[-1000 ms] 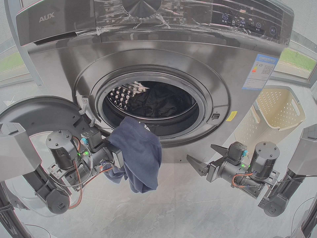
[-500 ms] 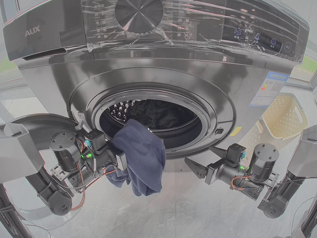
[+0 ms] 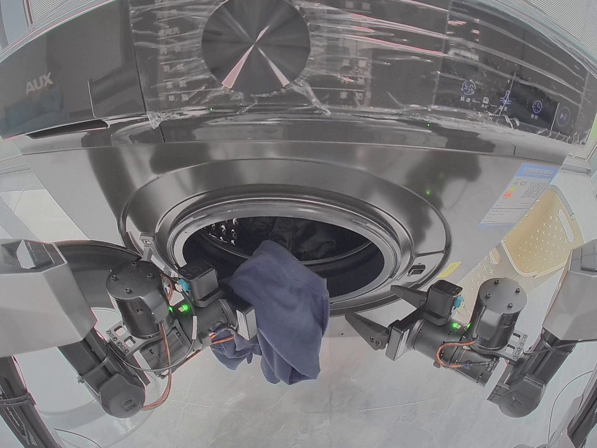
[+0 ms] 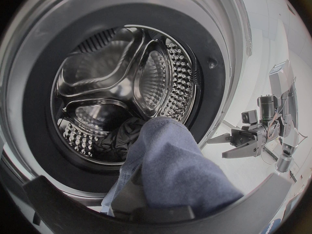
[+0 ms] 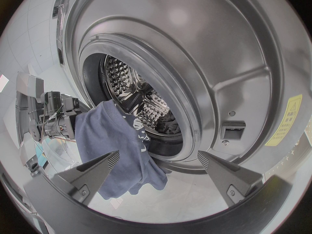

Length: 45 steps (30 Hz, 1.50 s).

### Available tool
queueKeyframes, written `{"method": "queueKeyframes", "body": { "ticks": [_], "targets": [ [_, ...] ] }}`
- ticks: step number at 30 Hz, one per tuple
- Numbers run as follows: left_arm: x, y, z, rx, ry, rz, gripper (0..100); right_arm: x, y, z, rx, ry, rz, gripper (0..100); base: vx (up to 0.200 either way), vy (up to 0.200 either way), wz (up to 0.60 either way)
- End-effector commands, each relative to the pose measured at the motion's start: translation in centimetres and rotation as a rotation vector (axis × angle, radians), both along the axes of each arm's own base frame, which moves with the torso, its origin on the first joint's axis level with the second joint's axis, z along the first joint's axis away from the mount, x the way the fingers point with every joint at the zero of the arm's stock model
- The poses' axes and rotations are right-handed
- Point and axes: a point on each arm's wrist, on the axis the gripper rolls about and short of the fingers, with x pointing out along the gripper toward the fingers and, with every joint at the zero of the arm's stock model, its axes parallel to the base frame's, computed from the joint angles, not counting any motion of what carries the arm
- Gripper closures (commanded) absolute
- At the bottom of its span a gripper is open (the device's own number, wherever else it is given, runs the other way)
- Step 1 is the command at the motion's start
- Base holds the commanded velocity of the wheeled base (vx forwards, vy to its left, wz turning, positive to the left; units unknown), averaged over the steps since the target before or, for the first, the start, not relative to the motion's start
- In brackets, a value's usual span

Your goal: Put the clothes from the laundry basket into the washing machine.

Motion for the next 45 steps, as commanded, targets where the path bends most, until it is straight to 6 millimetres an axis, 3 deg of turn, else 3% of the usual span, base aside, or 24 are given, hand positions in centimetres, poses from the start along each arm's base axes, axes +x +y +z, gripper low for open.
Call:
{"method": "queueKeyframes", "body": {
  "ticks": [1,7,15,20,21,26,41,45],
  "targets": [
    [-1.2,-1.3,-0.9,0.020,0.036,-0.052,100,-2.0,0.0,0.2,-0.016,0.009,0.057,0,0.000,0.000,0.00],
    [-0.2,-3.2,-1.3,0.004,0.021,-0.018,100,-2.6,0.5,0.4,-0.012,0.004,0.085,0,0.000,0.000,0.00],
    [4.0,-5.1,-3.7,-0.019,0.022,0.013,100,-3.0,0.9,0.5,-0.009,0.000,0.105,0,0.000,0.000,0.00],
    [7.4,-5.8,-3.6,-0.080,-0.031,0.054,100,-3.0,0.9,0.5,-0.009,0.000,0.105,0,0.000,0.000,0.00],
    [8.9,-6.0,-3.6,-0.092,-0.057,0.072,100,-3.0,0.9,0.5,-0.009,0.000,0.105,0,0.000,0.000,0.00],
    [12.6,-6.3,-3.2,-0.125,-0.104,0.152,100,-3.0,0.9,0.5,-0.010,0.002,0.105,0,0.000,0.000,0.00],
    [19.1,-8.7,-0.7,-0.231,-0.196,0.243,100,-2.9,0.9,0.2,-0.016,0.009,0.106,0,0.000,0.000,0.00],
    [21.2,-7.7,0.7,-0.271,-0.212,0.333,100,-2.9,0.9,0.2,-0.016,0.009,0.103,0,0.000,0.000,0.00]
  ]
}}
